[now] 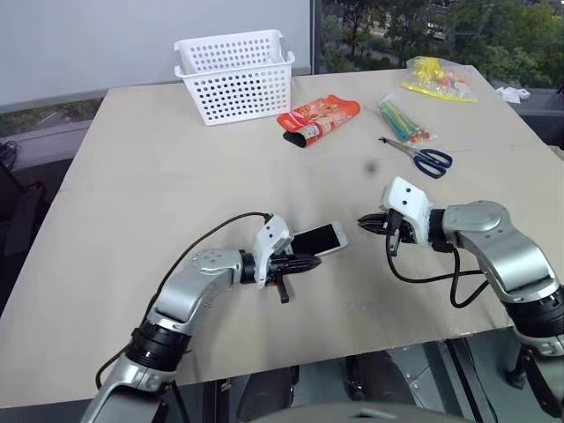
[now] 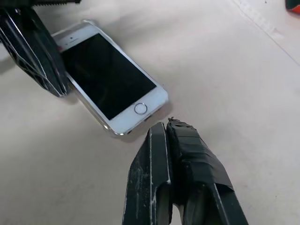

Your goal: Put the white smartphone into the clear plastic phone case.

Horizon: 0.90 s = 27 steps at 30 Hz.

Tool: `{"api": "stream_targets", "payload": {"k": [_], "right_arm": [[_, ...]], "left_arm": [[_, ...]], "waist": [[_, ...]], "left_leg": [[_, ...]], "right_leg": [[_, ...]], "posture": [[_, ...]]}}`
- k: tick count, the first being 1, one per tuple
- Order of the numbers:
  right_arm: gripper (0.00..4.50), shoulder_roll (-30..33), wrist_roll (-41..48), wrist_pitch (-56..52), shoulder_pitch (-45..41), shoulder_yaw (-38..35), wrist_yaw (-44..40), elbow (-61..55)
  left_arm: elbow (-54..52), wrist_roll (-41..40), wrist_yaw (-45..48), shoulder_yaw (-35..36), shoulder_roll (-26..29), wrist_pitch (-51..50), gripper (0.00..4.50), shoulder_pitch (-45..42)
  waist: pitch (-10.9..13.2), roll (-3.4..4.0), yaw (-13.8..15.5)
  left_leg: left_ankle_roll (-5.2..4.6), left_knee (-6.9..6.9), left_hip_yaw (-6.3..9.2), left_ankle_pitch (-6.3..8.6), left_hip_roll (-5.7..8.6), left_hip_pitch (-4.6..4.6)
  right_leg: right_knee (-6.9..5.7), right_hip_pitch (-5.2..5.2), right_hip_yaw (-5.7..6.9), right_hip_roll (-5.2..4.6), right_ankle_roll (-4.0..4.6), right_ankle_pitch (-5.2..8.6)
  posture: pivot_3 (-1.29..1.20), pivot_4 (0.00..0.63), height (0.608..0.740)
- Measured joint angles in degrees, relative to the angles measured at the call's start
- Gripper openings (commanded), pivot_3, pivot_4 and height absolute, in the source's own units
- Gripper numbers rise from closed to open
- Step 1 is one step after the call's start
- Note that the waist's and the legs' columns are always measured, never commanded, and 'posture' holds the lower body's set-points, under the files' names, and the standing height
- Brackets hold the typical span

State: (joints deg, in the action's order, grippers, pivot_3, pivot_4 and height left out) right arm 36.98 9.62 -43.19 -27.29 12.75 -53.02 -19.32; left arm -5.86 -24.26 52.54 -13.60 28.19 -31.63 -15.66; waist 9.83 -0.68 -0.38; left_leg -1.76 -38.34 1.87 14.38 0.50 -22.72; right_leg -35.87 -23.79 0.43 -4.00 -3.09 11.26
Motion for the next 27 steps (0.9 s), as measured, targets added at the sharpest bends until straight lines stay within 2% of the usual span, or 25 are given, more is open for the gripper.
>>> {"api": "stream_targets", "payload": {"k": [5,9,12,14,20,23,27], "right_arm": [[0.06,-0.04,1.31,-0.47,1.12,-0.01,0.52,-0.96],[0.06,0.70,2.29,-0.43,1.80,-0.36,0.84,-1.17],[0.06,0.72,2.67,-0.17,1.84,-0.36,1.04,-1.12],[0.06,0.68,2.77,-0.14,1.84,-0.36,1.13,-1.10],[0.06,-0.20,3.02,1.19,1.84,-0.09,1.87,0.12],[0.06,-0.62,2.59,1.69,1.94,0.26,2.39,0.55],[0.06,-0.99,2.29,2.19,2.36,0.44,2.93,0.56]], "left_arm": [[0.03,-2.38,0.51,1.91,-0.84,-1.75,0.00,0.87],[-7.47,-8.97,2.44,5.53,2.40,-7.13,0.00,3.87],[-11.54,-13.02,1.89,10.06,2.43,-8.17,0.00,3.96],[-11.66,-13.28,1.74,10.63,2.44,-8.23,0.00,3.97],[-4.14,-2.56,-0.54,4.76,2.58,-1.11,0.00,4.40],[-0.89,0.77,-2.37,4.23,0.06,4.85,0.00,3.24],[0.67,3.76,-3.76,4.19,-0.57,9.49,0.00,3.66]], "waist": [[0.00,0.00,-0.15],[0.05,-0.02,-0.39],[0.05,-0.02,-0.23],[0.05,-0.02,-0.19],[0.06,-0.04,-0.21],[0.05,-0.06,0.09],[0.02,-0.02,0.01]], "left_leg": [[0.00,-0.02,0.02,0.00,-0.01,-0.01],[0.00,0.08,0.02,0.00,-0.09,-0.11],[0.00,0.09,0.03,0.00,-0.09,-0.12],[0.00,0.09,0.01,0.00,-0.06,-0.12],[0.00,0.07,-0.04,0.00,0.08,-0.10],[0.00,0.05,0.00,0.00,0.01,-0.09],[0.00,0.05,-0.03,0.00,-0.01,-0.01]], "right_leg": [[-0.02,0.00,0.00,0.00,-0.05,0.02],[-0.02,-0.16,0.00,0.03,0.09,-0.05],[0.00,-0.16,0.01,0.03,0.08,-0.05],[0.01,-0.15,0.01,0.02,0.08,-0.04],[0.01,-0.13,-0.03,0.01,0.08,-0.04],[0.01,-0.11,-0.01,0.00,0.08,-0.04],[0.01,-0.04,-0.03,-0.01,0.09,-0.05]], "posture": [[0.00,0.150,0.740],[0.00,0.150,0.740],[0.00,0.150,0.740],[0.00,0.150,0.740],[0.00,0.150,0.740],[0.00,0.150,0.740],[0.00,0.150,0.740]]}}
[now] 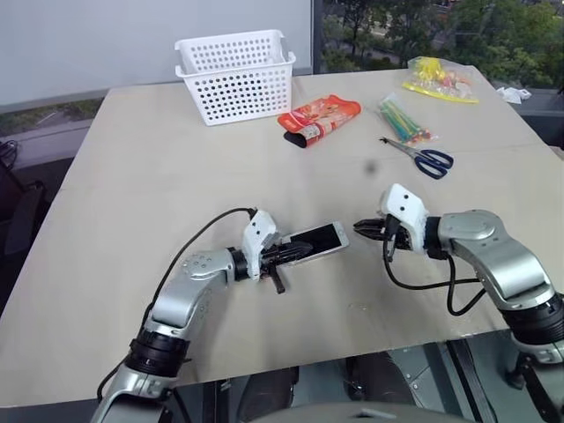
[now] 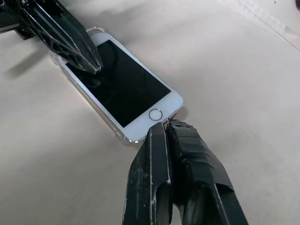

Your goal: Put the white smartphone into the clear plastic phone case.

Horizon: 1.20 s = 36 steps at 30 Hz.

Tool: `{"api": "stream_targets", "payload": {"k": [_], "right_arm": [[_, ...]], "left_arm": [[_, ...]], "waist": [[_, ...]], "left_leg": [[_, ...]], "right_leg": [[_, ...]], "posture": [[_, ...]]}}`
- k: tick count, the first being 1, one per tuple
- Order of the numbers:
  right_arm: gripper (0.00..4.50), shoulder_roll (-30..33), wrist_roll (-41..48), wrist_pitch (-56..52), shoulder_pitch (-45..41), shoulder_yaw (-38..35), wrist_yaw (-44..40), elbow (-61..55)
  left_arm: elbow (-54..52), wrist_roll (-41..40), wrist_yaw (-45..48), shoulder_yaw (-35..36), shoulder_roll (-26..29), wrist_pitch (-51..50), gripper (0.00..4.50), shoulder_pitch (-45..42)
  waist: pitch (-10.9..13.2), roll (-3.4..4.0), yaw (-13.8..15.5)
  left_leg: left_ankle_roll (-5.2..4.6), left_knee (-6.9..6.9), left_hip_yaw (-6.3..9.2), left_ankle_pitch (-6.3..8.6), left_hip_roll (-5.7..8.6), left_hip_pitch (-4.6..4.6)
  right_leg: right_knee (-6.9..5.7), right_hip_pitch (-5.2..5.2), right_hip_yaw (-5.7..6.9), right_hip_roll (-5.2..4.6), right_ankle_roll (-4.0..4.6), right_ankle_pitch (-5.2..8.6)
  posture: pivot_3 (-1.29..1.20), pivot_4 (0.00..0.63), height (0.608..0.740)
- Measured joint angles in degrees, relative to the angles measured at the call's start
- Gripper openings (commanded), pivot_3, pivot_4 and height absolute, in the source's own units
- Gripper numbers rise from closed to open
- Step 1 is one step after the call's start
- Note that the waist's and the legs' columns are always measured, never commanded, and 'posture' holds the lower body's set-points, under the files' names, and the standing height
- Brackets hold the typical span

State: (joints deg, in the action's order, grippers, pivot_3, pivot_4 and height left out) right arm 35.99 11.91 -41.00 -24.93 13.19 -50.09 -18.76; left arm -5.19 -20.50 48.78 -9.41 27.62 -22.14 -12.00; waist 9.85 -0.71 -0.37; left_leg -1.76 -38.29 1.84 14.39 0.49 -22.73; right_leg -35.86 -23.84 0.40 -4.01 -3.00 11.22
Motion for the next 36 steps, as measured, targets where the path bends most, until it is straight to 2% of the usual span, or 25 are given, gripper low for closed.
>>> {"api": "stream_targets", "payload": {"k": [10,13,15,19,25,31,36], "right_arm": [[0.06,-0.74,-0.44,0.47,0.68,0.22,0.87,0.86],[0.06,-1.44,-3.77,1.63,-1.89,3.66,2.08,5.11],[0.06,-1.86,-8.01,3.18,-5.07,8.47,2.88,9.30],[0.06,-6.12,-14.64,4.02,-10.69,15.03,4.63,14.05],[0.06,-10.30,-18.24,3.69,-11.84,17.43,5.21,14.81],[0.06,-10.86,-17.34,3.86,-8.92,14.76,5.23,12.84],[0.06,-18.02,-5.24,8.98,-2.96,-1.19,6.54,14.07]], "left_arm": [[-0.83,-0.97,-0.07,0.79,-0.63,-0.76,0.00,1.59],[-0.72,0.02,-0.36,0.63,-0.22,-0.51,0.00,1.51],[-0.45,0.15,-0.55,0.71,-0.23,-0.31,0.00,1.46],[-0.33,0.41,-1.17,1.02,-0.32,0.15,0.00,1.60],[-0.37,0.81,-1.89,1.86,-0.33,0.39,0.00,2.13],[-0.91,1.17,-3.09,2.10,-0.63,0.41,0.00,2.74],[-1.26,1.18,-3.32,1.95,-0.77,0.46,0.00,3.20]], "waist": [[-0.02,0.00,-0.06],[-0.05,0.05,-0.25],[-0.06,0.07,-0.42],[-0.09,0.11,-0.41],[-0.21,0.12,-1.14],[-0.28,0.16,-1.73],[-0.30,0.14,-1.48]], "left_leg": [[0.00,-0.01,0.02,0.00,0.00,0.05],[0.00,-0.01,0.00,0.00,-0.01,0.13],[0.00,-0.01,-0.01,0.00,-0.01,0.19],[0.00,0.00,0.04,-0.01,-0.03,0.21],[0.00,0.11,0.00,0.00,-0.10,0.30],[0.00,0.42,0.02,0.00,-0.22,0.56],[0.00,0.46,-0.05,0.00,-0.26,0.60]], "right_leg": [[0.00,0.04,0.02,0.01,-0.02,0.01],[-0.01,0.08,0.01,0.01,-0.17,0.10],[-0.03,0.11,0.01,0.02,-0.17,0.10],[-0.06,0.10,0.01,0.12,0.01,-0.01],[-0.06,0.09,-0.06,0.26,0.03,-0.02],[-0.07,0.15,-0.06,0.42,0.05,0.00],[-0.06,0.18,-0.16,0.42,0.06,0.01]], "posture": [[0.00,0.150,0.740],[0.00,0.150,0.740],[0.00,0.150,0.740],[0.00,0.150,0.740],[0.00,0.150,0.740],[0.00,0.150,0.740],[0.00,0.150,0.740]]}}
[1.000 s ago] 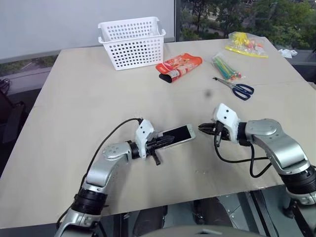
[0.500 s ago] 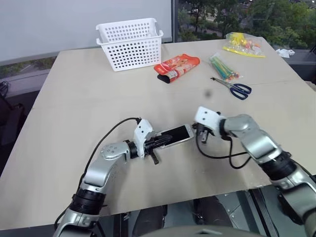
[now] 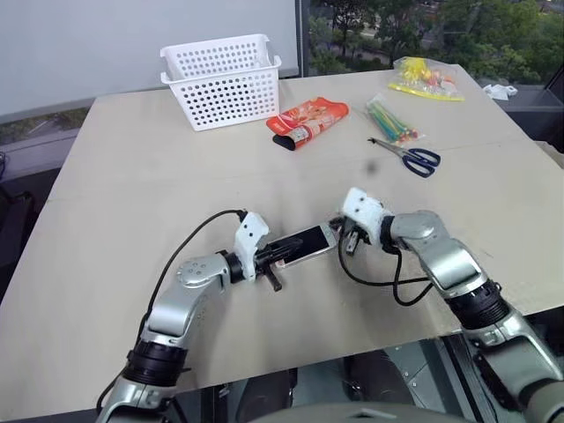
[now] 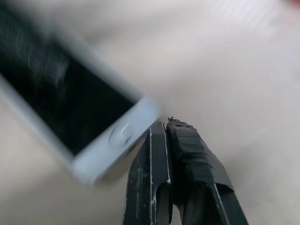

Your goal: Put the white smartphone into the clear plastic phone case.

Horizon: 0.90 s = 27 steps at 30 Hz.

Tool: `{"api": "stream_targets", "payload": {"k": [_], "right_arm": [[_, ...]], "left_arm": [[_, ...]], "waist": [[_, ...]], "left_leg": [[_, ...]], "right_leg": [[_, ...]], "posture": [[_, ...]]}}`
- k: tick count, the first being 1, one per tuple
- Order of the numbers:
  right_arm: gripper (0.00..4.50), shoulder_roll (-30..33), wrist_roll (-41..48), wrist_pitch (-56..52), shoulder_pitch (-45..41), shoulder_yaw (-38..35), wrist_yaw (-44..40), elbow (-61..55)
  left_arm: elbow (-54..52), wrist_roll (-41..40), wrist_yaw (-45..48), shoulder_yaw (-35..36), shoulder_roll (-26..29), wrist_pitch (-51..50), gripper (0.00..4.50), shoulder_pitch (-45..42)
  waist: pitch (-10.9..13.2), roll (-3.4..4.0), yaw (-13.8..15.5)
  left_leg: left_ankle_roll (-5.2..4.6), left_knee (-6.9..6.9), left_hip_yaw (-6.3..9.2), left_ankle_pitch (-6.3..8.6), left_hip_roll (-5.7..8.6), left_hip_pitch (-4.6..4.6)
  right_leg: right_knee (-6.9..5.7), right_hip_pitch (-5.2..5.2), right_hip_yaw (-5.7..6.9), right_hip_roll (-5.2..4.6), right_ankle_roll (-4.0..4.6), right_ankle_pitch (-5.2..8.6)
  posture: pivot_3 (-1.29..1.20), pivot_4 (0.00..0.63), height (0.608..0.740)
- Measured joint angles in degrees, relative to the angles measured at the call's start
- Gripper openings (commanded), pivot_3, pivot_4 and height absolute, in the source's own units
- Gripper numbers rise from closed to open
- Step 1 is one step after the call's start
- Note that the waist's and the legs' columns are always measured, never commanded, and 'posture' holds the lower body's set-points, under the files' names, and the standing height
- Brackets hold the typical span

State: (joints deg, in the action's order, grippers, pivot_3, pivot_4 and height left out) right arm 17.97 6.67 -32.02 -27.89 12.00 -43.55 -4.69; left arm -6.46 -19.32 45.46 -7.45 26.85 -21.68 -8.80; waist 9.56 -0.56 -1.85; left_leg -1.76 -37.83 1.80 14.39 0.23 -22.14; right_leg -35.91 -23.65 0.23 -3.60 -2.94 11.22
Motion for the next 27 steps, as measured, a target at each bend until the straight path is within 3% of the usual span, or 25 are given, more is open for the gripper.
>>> {"api": "stream_targets", "payload": {"k": [3,6,15,27], "right_arm": [[0.06,-1.98,5.38,6.23,5.60,-4.10,-2.38,-0.19],[0.06,-3.97,7.06,13.58,11.96,-2.18,-6.07,4.24],[0.06,-6.96,5.95,25.83,6.22,-1.95,-5.52,21.44],[0.06,-3.50,3.64,25.77,5.01,2.05,-5.71,24.44]], "left_arm": [[-0.16,0.01,0.06,-0.34,0.03,-0.01,0.00,0.20],[-0.08,0.14,0.21,-0.34,0.37,-0.03,0.00,0.09],[-0.48,0.52,0.50,-1.02,0.80,-0.79,0.00,0.89],[-1.20,0.81,0.38,-1.15,1.01,-2.31,0.00,2.82]], "waist": [[-0.10,-0.01,0.36],[-0.08,0.02,0.64],[-0.94,-0.09,0.86],[-2.80,0.25,1.31]], "left_leg": [[0.00,0.01,-0.03,0.00,-0.01,0.05],[0.00,0.01,-0.19,0.00,-0.01,0.09],[0.00,0.01,-0.29,0.00,-0.06,0.45],[0.06,0.03,-0.17,0.04,0.00,0.78]], "right_leg": [[0.03,0.06,-0.05,-0.03,-0.01,0.01],[0.03,0.04,-0.17,-0.03,-0.16,0.12],[0.01,0.23,-0.32,-0.01,-0.15,0.12],[0.18,0.68,-0.15,-0.30,-0.18,0.19]], "posture": [[0.00,0.150,0.740],[0.00,0.150,0.740],[0.00,0.150,0.740],[0.00,0.150,0.740]]}}
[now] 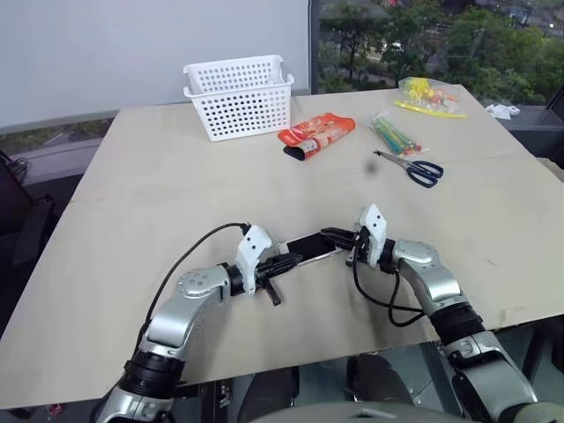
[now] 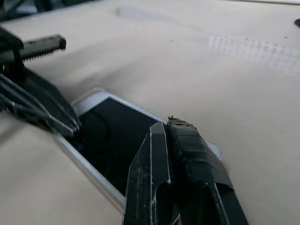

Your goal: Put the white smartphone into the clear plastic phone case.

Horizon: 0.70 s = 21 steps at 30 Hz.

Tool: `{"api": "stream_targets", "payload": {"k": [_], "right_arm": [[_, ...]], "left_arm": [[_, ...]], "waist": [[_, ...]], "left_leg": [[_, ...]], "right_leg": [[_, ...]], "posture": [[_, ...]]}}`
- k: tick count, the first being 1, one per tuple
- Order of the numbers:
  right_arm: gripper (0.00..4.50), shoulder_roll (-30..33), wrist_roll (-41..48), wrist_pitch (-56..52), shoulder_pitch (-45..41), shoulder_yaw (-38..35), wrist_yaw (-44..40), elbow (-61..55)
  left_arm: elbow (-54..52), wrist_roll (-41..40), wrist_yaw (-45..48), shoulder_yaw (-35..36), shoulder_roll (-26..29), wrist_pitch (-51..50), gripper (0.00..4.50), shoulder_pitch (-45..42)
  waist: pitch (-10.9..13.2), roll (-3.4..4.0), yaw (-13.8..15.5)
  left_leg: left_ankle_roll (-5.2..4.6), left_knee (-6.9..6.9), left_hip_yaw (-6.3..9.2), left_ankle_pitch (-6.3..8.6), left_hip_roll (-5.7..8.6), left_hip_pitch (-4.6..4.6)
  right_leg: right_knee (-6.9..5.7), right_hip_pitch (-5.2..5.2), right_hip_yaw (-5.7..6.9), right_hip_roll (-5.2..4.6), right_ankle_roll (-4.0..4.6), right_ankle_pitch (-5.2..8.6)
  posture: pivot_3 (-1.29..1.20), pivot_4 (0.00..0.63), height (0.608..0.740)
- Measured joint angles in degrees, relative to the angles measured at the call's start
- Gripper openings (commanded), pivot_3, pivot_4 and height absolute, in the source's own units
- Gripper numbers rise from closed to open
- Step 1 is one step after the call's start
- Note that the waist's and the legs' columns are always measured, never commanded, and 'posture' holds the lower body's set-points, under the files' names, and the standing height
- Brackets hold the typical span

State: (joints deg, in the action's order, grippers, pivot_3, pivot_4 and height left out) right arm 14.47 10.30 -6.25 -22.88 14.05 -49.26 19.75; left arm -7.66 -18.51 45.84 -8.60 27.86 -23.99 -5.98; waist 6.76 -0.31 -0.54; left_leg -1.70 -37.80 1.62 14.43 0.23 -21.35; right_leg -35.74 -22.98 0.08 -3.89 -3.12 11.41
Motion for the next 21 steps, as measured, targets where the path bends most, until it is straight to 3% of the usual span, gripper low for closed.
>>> {"api": "stream_targets", "payload": {"k": [4,12,17,21], "right_arm": [[0.06,0.95,-2.20,-1.83,-0.72,1.96,2.15,0.01],[0.06,0.96,-3.33,-2.99,-0.97,2.98,4.77,1.22],[0.06,-0.03,0.01,-0.50,0.63,-0.62,2.26,2.93],[0.06,-0.99,6.37,3.49,5.26,-5.00,-3.56,2.94]], "left_arm": [[0.21,0.56,-0.08,-0.45,0.00,-0.74,0.00,0.34],[0.45,1.05,0.04,-0.48,0.15,-1.20,0.00,1.27],[0.29,0.98,0.17,-0.46,0.32,-0.89,0.00,1.51],[-0.44,0.76,0.76,-0.66,0.31,-0.45,0.00,1.62]], "waist": [[-0.67,-0.13,-0.13],[-1.82,0.32,-0.30],[-2.11,0.87,-0.49],[-1.71,0.83,-0.25]], "left_leg": [[0.37,0.38,0.08,0.23,0.14,0.75],[0.42,0.59,0.38,0.27,0.16,0.67],[0.42,0.66,1.18,0.29,0.15,-0.19],[0.42,0.68,1.21,0.29,0.36,-0.35]], "right_leg": [[0.39,0.80,-0.06,-0.66,-0.14,0.17],[1.14,1.19,0.28,-0.83,-0.18,0.19],[2.10,1.15,0.90,-0.65,-0.19,0.20],[1.81,1.05,0.81,-0.85,-0.19,0.19]], "posture": [[0.00,0.150,0.740],[0.00,0.150,0.740],[0.00,0.150,0.740],[0.00,0.150,0.740]]}}
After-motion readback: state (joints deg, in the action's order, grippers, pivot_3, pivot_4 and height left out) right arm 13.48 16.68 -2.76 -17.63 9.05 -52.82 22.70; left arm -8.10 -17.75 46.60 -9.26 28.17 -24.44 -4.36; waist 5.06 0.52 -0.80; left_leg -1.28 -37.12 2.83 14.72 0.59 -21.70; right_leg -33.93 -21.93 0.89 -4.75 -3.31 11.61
